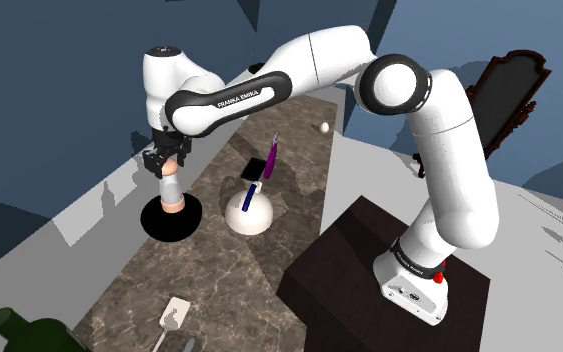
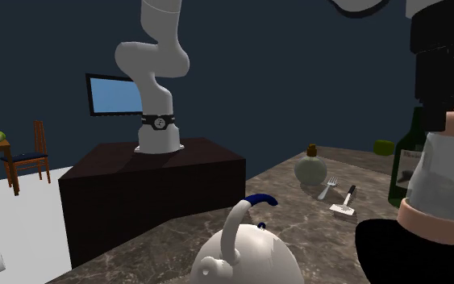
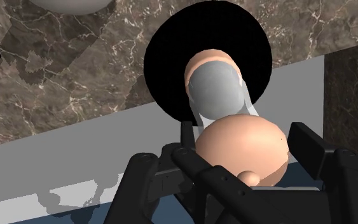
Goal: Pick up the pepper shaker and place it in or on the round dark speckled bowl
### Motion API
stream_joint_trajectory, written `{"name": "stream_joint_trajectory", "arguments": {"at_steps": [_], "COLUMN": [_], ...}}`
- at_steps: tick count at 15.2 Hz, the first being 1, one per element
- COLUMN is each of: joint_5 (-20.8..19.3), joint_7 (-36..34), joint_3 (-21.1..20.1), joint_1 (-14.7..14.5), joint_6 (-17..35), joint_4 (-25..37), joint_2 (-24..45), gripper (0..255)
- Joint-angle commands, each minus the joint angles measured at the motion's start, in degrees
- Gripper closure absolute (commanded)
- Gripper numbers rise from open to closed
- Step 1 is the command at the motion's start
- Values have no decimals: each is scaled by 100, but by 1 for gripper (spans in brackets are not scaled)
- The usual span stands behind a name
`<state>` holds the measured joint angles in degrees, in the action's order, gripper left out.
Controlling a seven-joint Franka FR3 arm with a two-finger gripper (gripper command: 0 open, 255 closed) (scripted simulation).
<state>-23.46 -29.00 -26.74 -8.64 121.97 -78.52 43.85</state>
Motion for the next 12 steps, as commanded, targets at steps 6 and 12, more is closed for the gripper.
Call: {"name": "stream_joint_trajectory", "arguments": {"at_steps": [6, 12], "joint_5": [-117, -116], "joint_7": [-78, -77], "joint_3": [95, 95], "joint_1": [-46, -46], "joint_6": [342, 341], "joint_4": [-86, -84], "joint_2": [261, 262], "gripper": [255, 255]}}
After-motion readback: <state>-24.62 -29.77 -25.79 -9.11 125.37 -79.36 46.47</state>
